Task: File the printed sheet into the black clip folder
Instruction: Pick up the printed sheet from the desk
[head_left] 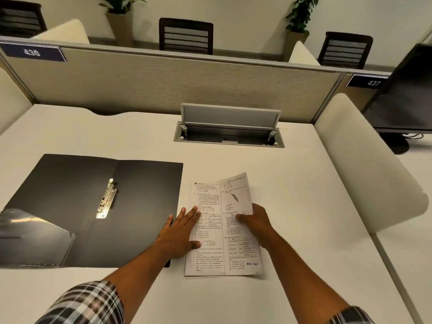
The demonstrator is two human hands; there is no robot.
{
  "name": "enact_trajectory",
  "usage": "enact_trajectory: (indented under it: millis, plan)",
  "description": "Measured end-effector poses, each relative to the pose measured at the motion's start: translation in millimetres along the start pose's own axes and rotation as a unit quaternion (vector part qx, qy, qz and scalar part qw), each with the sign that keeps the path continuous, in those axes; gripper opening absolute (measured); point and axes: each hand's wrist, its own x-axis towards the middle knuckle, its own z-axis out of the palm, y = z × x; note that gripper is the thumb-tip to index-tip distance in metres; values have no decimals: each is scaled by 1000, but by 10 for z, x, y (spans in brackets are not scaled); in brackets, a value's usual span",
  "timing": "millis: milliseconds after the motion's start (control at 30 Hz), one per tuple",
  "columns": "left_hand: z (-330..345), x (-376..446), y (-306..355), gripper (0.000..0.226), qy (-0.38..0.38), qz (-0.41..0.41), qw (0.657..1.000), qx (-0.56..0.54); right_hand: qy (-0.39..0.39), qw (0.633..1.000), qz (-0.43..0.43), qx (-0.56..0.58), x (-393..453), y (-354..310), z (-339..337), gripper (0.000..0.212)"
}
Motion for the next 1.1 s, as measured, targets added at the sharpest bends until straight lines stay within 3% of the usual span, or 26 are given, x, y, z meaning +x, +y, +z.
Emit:
enact_trajectory:
  millis: [100, 200, 300, 367, 400, 500, 667, 800, 933, 1100]
  plan:
    - [23, -37, 29, 99, 20, 6, 999, -48, 12, 999, -31, -24, -102, 4, 21, 27]
    - [17, -60, 93, 100, 101, 1, 966, -236, 20, 998, -53, -13, -194, -75, 37, 24]
    - [-232, -31, 219, 81, 224, -81, 854, -462, 17, 996, -92, 13, -324, -225, 59, 21]
    - [-446, -5, 264, 60, 223, -99, 779, -578, 9, 991, -120, 52, -427, -339, 78, 20]
    - [-542, 5, 269, 48, 227, -93, 763, -599, 10, 988, -136, 68, -474, -397, 86, 20]
    - [-808, -40, 315, 24, 289, -66, 755, -585, 43, 978, -186, 87, -560, -565, 106, 23]
    - [-1099, -155, 462, 21, 365, 11, 730, -578, 91, 955, -254, 121, -659, -779, 181, 29]
    - [-1070, -184, 478, 24, 352, 64, 759, -543, 104, 952, -257, 130, -680, -774, 203, 34]
    - [-1005, -217, 515, 18, 336, 69, 780, -524, 131, 953, -244, 126, -706, -686, 193, 25]
    - [-1001, -298, 535, 23, 334, 97, 763, -546, 158, 939, -273, 140, -754, -621, 86, 40]
